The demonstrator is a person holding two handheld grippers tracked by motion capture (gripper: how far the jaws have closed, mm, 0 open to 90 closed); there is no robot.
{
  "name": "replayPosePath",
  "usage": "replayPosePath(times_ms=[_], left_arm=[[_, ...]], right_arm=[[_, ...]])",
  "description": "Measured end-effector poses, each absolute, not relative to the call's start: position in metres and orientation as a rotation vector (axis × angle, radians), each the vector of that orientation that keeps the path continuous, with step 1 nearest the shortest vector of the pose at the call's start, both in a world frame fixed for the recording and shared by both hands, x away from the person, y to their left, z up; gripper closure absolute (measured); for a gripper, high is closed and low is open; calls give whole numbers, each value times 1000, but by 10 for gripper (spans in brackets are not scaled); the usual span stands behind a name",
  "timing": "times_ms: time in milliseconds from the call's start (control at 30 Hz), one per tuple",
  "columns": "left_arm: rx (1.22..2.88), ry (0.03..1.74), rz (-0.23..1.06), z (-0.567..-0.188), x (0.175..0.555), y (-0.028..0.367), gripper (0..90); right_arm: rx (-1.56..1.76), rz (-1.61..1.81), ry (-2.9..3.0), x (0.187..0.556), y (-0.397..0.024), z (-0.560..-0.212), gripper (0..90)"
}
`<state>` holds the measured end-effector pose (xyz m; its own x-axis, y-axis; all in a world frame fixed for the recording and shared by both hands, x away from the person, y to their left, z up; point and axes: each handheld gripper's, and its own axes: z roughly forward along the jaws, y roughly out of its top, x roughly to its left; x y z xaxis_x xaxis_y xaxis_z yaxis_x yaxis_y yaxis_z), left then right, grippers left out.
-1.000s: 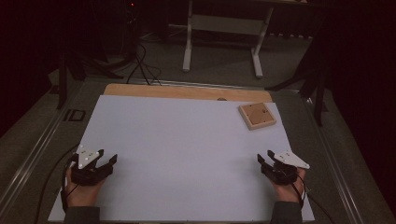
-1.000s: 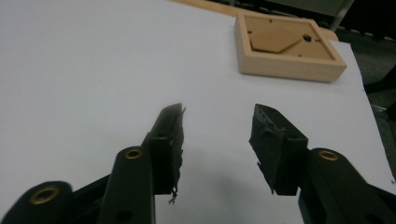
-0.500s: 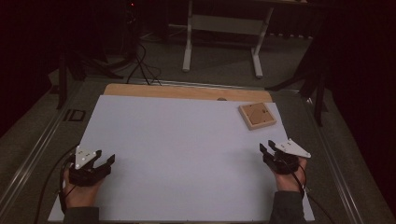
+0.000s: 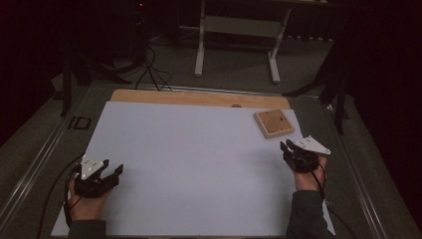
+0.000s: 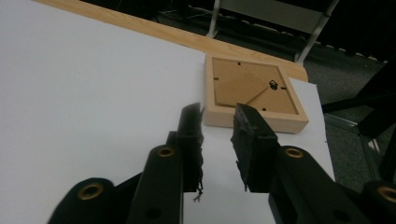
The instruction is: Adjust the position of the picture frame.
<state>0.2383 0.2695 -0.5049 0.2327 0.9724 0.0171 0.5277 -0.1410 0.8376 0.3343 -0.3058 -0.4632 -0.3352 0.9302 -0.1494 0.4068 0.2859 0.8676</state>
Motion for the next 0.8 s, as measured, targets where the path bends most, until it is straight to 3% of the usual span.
replayPosePath(times_ms=[400,800], left_arm=[[1775,1392,775,-505,239,271,462],[1768,1398,781,-505,240,272,462]], right_arm=[[1202,959,1876,356,-305,-470,893],[1267,921,1868,376,-312,-482,897]])
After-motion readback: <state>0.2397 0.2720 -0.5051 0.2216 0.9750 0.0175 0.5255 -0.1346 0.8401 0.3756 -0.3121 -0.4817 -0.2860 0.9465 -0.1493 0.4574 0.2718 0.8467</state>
